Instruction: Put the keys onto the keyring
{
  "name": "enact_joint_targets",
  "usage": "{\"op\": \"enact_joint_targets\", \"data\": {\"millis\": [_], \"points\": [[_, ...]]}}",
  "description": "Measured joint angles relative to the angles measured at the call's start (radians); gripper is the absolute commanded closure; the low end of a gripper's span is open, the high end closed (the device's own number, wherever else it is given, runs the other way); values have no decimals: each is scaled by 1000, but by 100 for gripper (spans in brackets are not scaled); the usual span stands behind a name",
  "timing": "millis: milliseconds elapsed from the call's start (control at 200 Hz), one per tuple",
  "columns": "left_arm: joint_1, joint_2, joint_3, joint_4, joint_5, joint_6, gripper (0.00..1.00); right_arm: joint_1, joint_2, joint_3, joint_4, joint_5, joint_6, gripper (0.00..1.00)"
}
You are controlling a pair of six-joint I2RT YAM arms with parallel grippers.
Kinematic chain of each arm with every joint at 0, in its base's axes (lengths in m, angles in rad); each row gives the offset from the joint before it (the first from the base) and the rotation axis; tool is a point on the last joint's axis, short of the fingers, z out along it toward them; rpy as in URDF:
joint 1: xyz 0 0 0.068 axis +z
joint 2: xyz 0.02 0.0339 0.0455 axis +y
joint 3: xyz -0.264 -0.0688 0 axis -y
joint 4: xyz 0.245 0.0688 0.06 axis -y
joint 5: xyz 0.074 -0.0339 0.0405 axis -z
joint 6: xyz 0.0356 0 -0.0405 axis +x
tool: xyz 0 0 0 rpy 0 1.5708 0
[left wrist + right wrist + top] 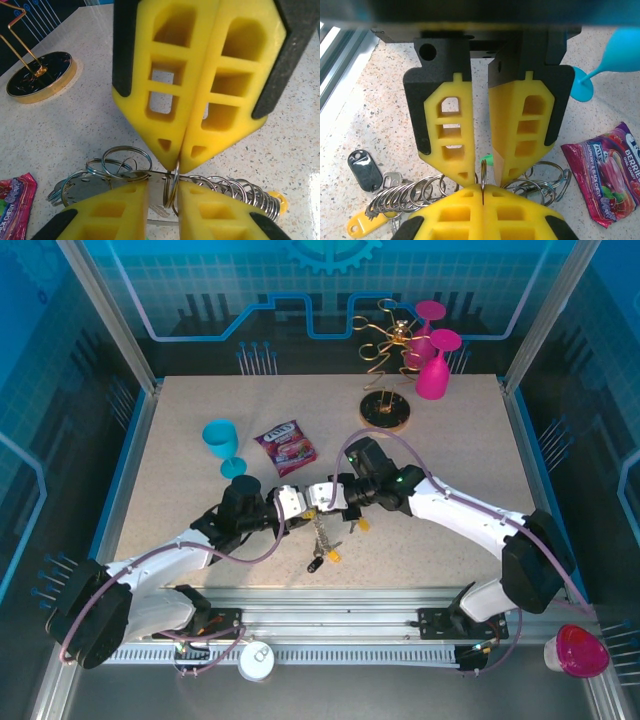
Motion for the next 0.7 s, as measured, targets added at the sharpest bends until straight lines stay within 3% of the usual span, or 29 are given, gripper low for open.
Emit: {"op": "enact_joint_targets", "data": {"millis": [160, 205, 285, 355, 505, 700], "points": [[3, 0, 0, 9, 8, -5, 100, 0, 6, 12, -9, 15, -7, 100], [5, 1, 0, 10, 11, -10, 100, 0, 6, 12, -9, 14, -3, 100], [11, 3, 0, 22, 20, -7, 100, -15, 2, 5, 12, -10, 54, 76], [18, 5, 0, 52, 28, -6, 100, -60, -29, -48, 95, -94, 137, 68], [46, 8, -14, 144, 78, -11, 100, -179, -142, -238, 323, -255, 300, 68], [75, 48, -17, 226, 170, -31, 100, -177, -119, -314, 486, -344, 393, 74]]}}
